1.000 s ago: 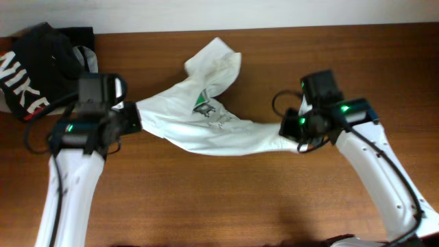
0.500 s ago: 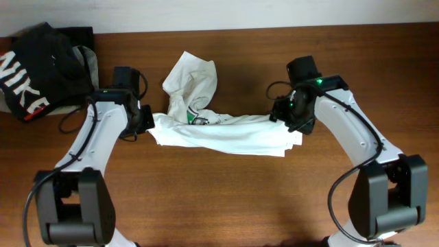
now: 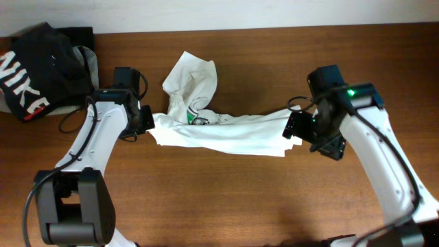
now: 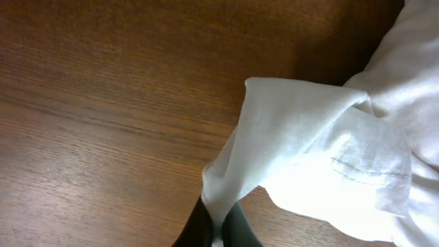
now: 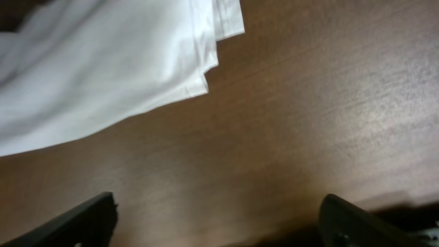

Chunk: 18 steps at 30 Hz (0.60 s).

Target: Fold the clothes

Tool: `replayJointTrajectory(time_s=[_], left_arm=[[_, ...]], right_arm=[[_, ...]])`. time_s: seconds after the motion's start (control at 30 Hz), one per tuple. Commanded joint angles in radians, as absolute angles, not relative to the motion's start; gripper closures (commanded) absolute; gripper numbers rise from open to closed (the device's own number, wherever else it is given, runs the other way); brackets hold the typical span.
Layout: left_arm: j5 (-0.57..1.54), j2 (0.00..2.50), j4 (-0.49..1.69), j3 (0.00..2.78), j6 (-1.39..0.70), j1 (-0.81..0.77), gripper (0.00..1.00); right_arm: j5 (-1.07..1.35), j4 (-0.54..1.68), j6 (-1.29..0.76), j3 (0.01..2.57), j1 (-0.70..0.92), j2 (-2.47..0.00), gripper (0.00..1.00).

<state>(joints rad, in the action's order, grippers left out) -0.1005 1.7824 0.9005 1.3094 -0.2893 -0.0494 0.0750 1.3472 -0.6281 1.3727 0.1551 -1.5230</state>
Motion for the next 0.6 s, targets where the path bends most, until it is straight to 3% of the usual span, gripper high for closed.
replayJointTrajectory(time_s=[0.0, 0.1, 0.27, 0.33, 0.37, 0.43, 0.47, 0.5, 0.53, 0.57], left_arm=[[-0.086, 1.781, 0.902, 1.316, -0.303, -0.050, 1.00], [-0.086, 1.781, 0.902, 1.316, -0.303, -0.051, 1.00], [-0.086, 1.781, 0.902, 1.316, -0.303, -0.051, 1.00], [-0.086, 1.781, 0.902, 1.316, -0.303, -0.051, 1.00], [-0.086, 1.781, 0.902, 1.316, -0.303, -0.051, 1.00], [-0.086, 1.781, 0.897, 1.316, -0.303, -0.051, 1.00], [-0.086, 1.781, 0.892, 1.316, -0.303, -0.051, 1.00], [-0.086, 1.781, 0.892, 1.316, -0.303, -0.051, 1.00], [-0.086, 1.781, 0.892, 1.316, -0.303, -0.051, 1.00], [-0.086, 1.781, 0.891, 1.316, -0.303, -0.051, 1.00]], right_arm=[[0.052, 1.274, -0.645, 1.211, 0.157, -1.510, 0.01], [0.123, 1.099, -0.642, 1.041, 0.157, -1.512, 0.01], [0.123, 1.027, -0.561, 1.030, 0.157, -1.512, 0.01], [0.123, 1.010, -0.423, 1.030, 0.157, -1.528, 0.01], [0.123, 1.005, -0.389, 1.030, 0.157, -1.545, 0.05], [0.134, 0.976, -0.377, 1.030, 0.158, -1.585, 0.23], [0.151, 0.962, -0.377, 1.030, 0.158, -1.616, 0.26], [0.154, 0.954, -0.377, 1.030, 0.158, -1.633, 0.46], [0.155, 0.947, -0.377, 1.030, 0.158, -1.650, 0.56], [0.155, 0.931, -0.370, 1.030, 0.158, -1.674, 0.59]])
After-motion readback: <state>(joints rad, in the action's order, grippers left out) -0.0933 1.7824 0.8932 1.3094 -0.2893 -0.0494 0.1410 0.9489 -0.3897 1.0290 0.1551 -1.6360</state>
